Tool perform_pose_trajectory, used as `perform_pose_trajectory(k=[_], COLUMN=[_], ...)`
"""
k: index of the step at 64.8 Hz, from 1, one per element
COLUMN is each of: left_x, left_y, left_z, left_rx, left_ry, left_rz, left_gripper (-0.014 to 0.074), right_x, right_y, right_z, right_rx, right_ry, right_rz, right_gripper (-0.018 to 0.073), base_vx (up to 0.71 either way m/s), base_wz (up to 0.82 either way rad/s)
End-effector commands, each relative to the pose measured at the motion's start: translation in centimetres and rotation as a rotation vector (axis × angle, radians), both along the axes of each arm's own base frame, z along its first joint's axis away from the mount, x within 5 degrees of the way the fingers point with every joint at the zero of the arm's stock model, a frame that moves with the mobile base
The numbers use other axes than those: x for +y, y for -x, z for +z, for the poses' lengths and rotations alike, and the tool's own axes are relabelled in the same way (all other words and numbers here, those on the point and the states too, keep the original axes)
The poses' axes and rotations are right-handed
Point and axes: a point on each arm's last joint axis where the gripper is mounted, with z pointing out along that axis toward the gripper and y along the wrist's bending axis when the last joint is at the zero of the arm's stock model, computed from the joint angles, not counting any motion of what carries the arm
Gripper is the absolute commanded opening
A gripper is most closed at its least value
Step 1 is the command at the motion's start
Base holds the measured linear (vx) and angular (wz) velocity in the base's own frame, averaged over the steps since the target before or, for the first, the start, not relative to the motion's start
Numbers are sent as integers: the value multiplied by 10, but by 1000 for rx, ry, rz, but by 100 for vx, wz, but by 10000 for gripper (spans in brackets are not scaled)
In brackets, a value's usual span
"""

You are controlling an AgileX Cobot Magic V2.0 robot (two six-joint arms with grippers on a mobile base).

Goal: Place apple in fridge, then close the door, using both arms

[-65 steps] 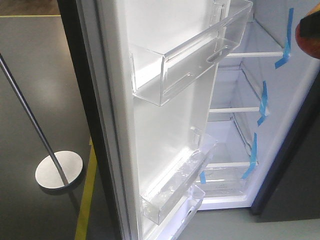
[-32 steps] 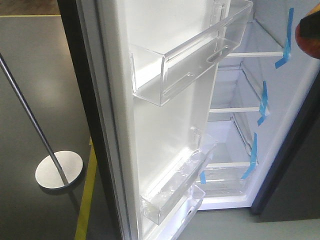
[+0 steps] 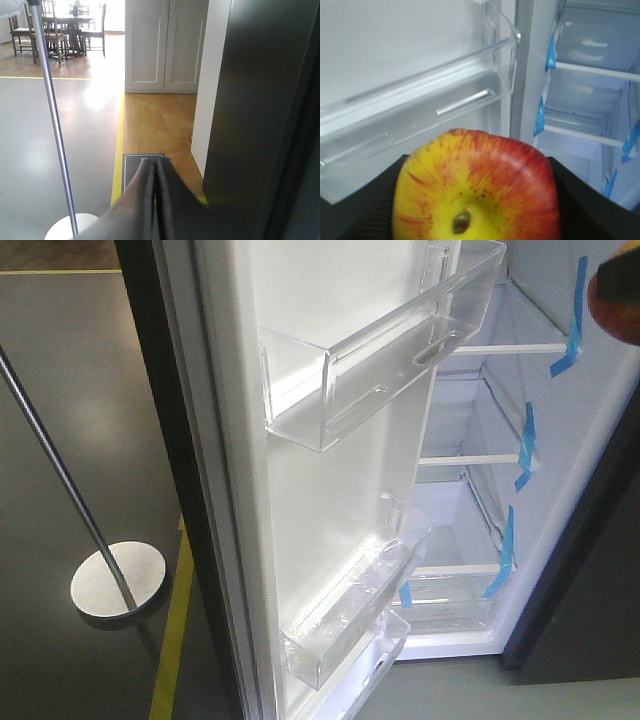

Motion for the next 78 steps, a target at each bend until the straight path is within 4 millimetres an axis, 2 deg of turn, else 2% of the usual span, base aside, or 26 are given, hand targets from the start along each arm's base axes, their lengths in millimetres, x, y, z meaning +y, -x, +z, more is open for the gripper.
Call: perform_pose_trajectory(k=[1,12,21,28,41,46,59,69,78], left_x=[-1,-1,-1,-1,-1,-1,-1,-1,-1], left_y=[2,2,2,2,2,2,2,2,2], left_z=[14,14,14,14,14,14,14,14,14], left_rx=[-107,-107,-107,-107,-107,-107,-107,-107,-107], left_ry=[10,10,10,10,10,10,10,10,10], left_rz=[-8,-8,-8,-8,-8,-8,-8,-8,-8], left_gripper=[-6,-6,-6,-6,-6,-6,-6,-6,-6], right_x=[3,12,18,19,22,24,30,47,49], right_y=[3,-9,-40,-66,-104,-115,-139,-152,-157], right_z=[28,43,35,27,34,34,19,2,-6], right_rx=[-201,-373,-425,-440,-456,-436,-373,-323,-298], right_ry=[-139,-252,-306,-323,-300,-288,-279,-243,-192], right_rz=[-20,90,204,245,334,367,420,458,438], right_gripper=[25,25,25,25,26,27,39,106,250], base_vx=[0,0,0,0,0,0,0,0,0], base_wz=[0,0,0,0,0,0,0,0,0])
